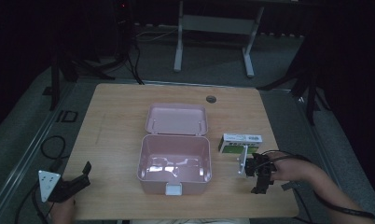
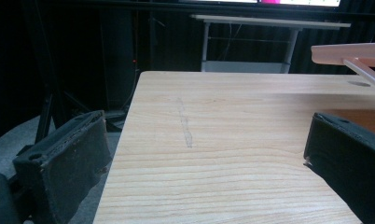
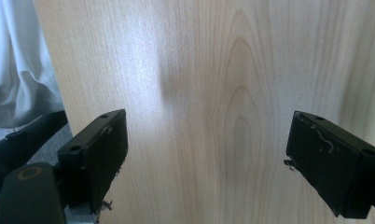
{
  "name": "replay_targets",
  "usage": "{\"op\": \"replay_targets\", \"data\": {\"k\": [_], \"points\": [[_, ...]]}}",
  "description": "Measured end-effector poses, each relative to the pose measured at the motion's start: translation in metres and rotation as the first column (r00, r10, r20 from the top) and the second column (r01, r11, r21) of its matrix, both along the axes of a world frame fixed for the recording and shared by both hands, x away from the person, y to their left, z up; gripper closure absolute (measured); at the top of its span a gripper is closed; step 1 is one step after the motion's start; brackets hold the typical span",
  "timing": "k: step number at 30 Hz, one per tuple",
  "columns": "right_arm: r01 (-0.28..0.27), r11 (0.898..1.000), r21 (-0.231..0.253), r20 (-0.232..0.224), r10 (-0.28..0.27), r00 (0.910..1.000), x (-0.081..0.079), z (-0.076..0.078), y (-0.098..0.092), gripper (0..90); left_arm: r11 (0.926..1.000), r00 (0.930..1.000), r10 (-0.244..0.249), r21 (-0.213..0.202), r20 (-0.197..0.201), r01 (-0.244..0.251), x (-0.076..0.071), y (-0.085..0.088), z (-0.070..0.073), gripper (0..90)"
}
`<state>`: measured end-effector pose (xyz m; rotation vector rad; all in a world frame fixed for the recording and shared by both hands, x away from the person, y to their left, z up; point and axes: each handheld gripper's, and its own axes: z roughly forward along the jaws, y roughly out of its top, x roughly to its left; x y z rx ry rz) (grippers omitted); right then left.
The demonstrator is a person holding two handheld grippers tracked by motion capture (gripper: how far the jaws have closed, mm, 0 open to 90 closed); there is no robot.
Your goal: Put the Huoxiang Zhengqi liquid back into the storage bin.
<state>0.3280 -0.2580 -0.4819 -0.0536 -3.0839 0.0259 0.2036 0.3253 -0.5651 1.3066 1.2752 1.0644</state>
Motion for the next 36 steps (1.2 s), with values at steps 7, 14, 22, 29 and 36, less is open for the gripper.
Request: {"op": "replay_targets", "data": {"k": [7,14,22,29,36], "points": [[-0.025,1.0,0.018,0.001,0.025,0.9997,-0.001,0.008,0.004,13.1,1.0,1.0,-0.001,-0.001,0.0,0.001,0.0,0.0,0.0,0.3],[-0.05,0.998,0.022,0.034,0.05,0.9982,0.0,0.017,0.01,14.9,1.0,1.0,-0.002,0.002,-0.001,0.002,0.0,0.0,0.0,0.3],[-0.056,0.998,0.038,0.061,0.053,0.9967,0.014,0.039,0.015,17.5,1.0,1.0,-0.003,0.003,-0.001,0.003,0.0,0.0,0.0,0.3],[-0.046,0.998,0.038,0.09,0.043,0.995,0.03,0.055,0.016,19.6,1.0,1.0,-0.007,0.003,-0.001,0.007,0.0,0.0,0.0,0.3],[-0.032,0.999,0.041,0.114,0.027,0.9931,0.052,0.067,0.014,22.8,1.0,1.0,-0.008,0.003,-0.001,0.008,0.0,0.0,0.0,0.3]]}}
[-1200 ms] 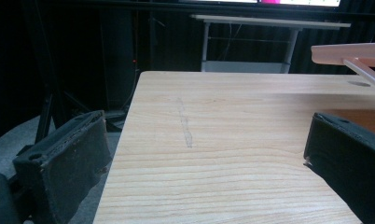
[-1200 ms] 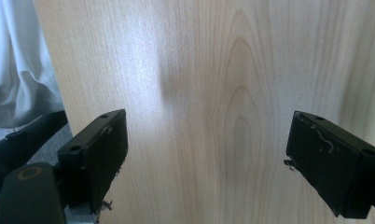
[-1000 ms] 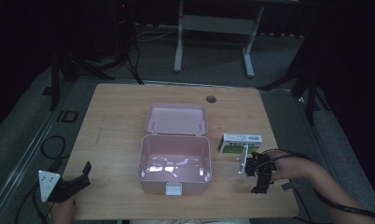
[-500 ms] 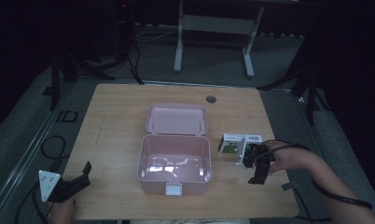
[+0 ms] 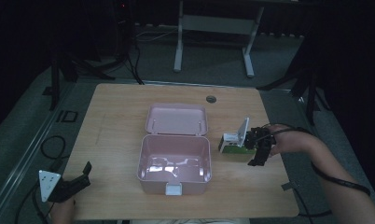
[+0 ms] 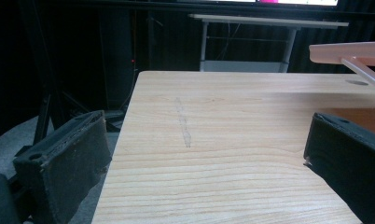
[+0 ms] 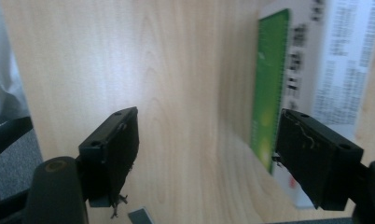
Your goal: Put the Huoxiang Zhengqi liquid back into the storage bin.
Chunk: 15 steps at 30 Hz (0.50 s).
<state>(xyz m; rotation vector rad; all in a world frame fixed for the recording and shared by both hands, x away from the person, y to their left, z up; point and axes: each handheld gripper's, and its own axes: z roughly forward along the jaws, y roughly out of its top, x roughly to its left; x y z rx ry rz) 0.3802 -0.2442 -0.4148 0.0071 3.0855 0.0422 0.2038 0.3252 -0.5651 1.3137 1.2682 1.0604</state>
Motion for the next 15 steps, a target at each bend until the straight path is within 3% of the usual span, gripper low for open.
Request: {"op": "replay_targets", "data": {"k": [4,15], "points": [[-0.001,1.0,-0.022,0.015,0.001,0.9999,0.013,0.0,-0.001,24.4,1.0,1.0,0.0,0.0,0.0,0.0,0.0,0.0,0.0,0.3],[0.031,1.0,0.001,0.031,-0.031,0.999,0.044,0.008,0.002,27.1,1.0,1.0,-0.003,0.0,0.0,0.003,0.0,0.0,0.0,0.3]]}}
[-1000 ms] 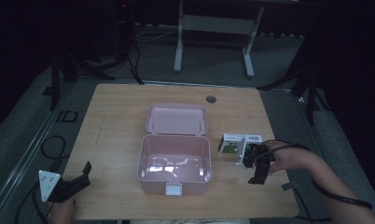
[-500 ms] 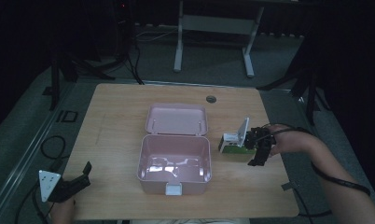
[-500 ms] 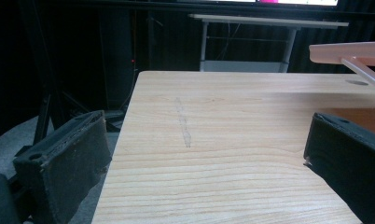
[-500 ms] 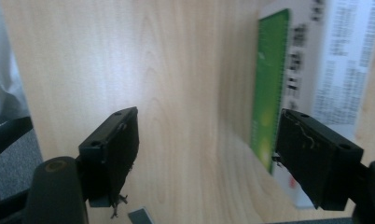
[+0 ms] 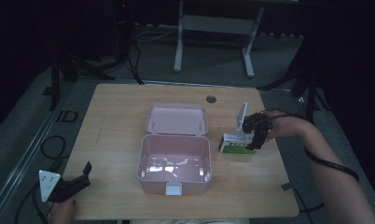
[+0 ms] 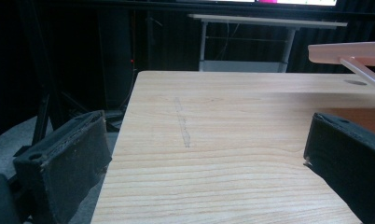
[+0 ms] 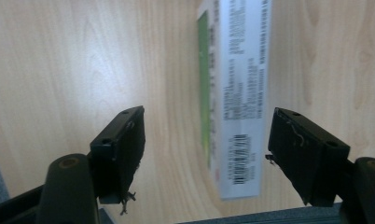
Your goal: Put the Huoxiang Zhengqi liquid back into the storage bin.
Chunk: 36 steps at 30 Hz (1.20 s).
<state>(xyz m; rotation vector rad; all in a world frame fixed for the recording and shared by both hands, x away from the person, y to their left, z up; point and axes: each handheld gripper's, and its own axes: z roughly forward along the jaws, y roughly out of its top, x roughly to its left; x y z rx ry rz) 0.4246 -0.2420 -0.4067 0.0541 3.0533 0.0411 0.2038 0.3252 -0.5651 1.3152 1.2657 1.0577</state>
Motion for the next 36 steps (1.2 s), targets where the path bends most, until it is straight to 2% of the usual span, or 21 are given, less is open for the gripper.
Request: {"op": "replay_targets", "data": {"k": [7,13,21,27,36], "points": [[0.025,1.0,-0.011,-0.013,-0.025,0.9996,0.019,-0.008,0.001,29.6,1.0,1.0,-0.003,0.001,0.0,0.003,0.0,0.0,0.0,0.3],[0.023,1.0,-0.011,-0.023,-0.024,0.9995,0.025,-0.015,0.004,30.7,1.0,1.0,-0.002,0.0,0.0,0.002,0.0,0.0,0.0,0.3],[0.023,0.999,-0.028,-0.05,-0.025,0.9984,0.031,-0.028,0.01,34.2,1.0,1.0,-0.004,0.001,0.001,0.004,0.0,0.0,0.0,0.3],[0.019,0.999,-0.04,-0.08,-0.022,0.9965,0.034,-0.041,0.012,40.4,1.0,1.0,-0.006,0.001,0.001,0.006,0.0,0.0,0.0,0.3],[0.01,0.998,-0.062,-0.092,-0.016,0.9956,0.033,-0.056,0.014,48.6,1.0,1.0,-0.006,0.002,0.0,0.006,0.0,0.0,0.0,0.3]]}}
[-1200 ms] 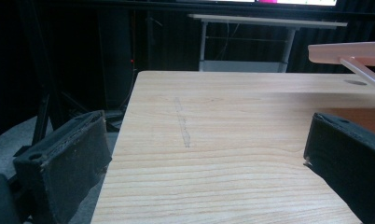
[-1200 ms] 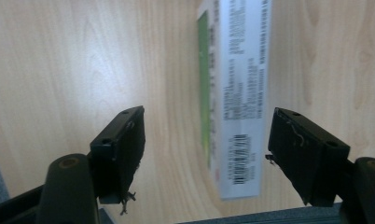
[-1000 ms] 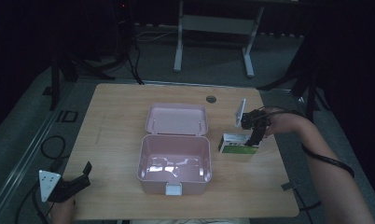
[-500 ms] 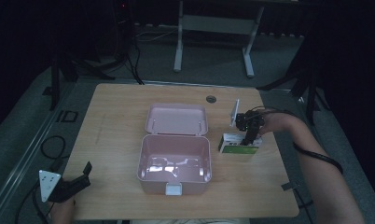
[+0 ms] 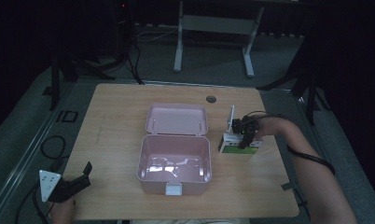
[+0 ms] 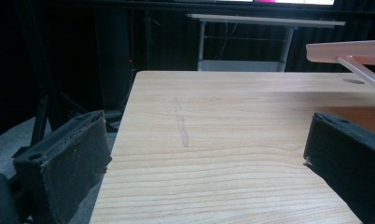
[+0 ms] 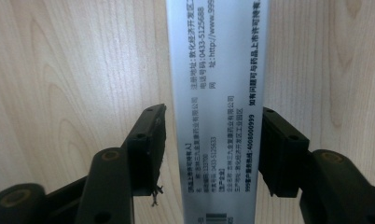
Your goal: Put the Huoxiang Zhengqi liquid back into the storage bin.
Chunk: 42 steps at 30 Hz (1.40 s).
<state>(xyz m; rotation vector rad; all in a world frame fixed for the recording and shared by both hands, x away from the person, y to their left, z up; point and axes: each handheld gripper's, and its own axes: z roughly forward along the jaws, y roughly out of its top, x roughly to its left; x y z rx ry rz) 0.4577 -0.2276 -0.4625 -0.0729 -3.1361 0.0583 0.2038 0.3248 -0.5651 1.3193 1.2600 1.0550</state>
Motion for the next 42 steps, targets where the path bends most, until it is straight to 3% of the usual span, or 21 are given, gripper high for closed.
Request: {"op": "replay_targets", "data": {"k": [8,22,32,42], "points": [[0.002,1.0,0.0,0.007,-0.002,1.0,0.0,-0.005,0.001,59.3,1.0,1.0,0.0,0.0,-0.001,0.0,0.0,0.0,0.0,0.3],[-0.004,1.0,-0.012,-0.01,0.004,0.9999,-0.007,-0.004,0.002,62.2,1.0,1.0,-0.001,-0.002,-0.002,0.001,0.0,0.0,0.0,0.3],[0.019,1.0,-0.018,-0.029,-0.02,0.9994,-0.027,0.0,0.001,62.2,1.0,1.0,0.0,-0.003,-0.002,0.0,0.0,0.0,0.0,0.3],[0.019,1.0,-0.016,-0.002,-0.019,0.9998,-0.056,0.003,-0.002,62.2,1.0,1.0,0.001,-0.004,-0.002,-0.001,0.0,0.0,0.0,0.3]]}}
